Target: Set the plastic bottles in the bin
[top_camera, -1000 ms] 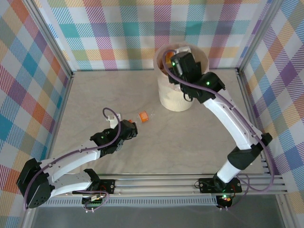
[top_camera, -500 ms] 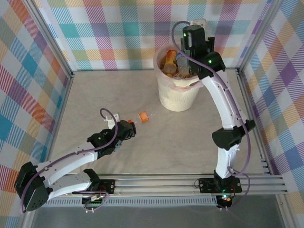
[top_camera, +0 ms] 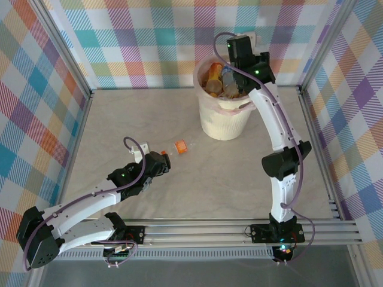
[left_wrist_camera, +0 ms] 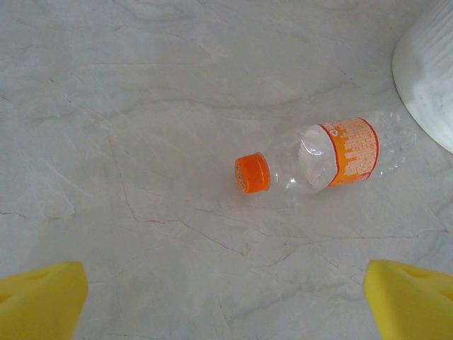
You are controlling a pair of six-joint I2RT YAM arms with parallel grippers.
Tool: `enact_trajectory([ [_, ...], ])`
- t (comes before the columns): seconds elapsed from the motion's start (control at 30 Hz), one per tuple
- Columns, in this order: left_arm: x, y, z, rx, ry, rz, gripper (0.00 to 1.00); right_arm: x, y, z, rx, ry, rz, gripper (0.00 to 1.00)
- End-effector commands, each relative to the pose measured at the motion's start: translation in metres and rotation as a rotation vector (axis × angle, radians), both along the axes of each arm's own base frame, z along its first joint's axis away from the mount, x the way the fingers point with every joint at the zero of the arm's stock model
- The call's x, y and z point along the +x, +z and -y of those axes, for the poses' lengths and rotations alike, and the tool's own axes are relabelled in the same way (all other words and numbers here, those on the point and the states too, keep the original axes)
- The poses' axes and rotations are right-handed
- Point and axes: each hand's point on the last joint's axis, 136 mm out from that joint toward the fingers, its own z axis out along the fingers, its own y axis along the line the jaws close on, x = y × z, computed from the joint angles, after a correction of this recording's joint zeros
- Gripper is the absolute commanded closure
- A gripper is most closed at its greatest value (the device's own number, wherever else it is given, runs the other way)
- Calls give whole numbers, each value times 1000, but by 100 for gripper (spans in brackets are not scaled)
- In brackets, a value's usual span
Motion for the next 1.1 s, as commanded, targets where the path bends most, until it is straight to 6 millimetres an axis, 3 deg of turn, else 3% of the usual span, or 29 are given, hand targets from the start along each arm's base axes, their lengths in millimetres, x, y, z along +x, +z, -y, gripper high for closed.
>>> enact_trajectory([
  [0.0,0,-3,-9,21,32,-6,0,0,-2,8,-20,-33,-12,33],
  [0.4,2,-3,-6,16,29,-6,0,-5,-34,-4,37,29,-129,11],
  [0.83,3,-5,-3,14,25,-12,0,-23,-24,-25,237,179,-161,0],
  [1.07,3,-5,-4,16,25,-12,0,-25,-21,-20,326,191,-161,0],
])
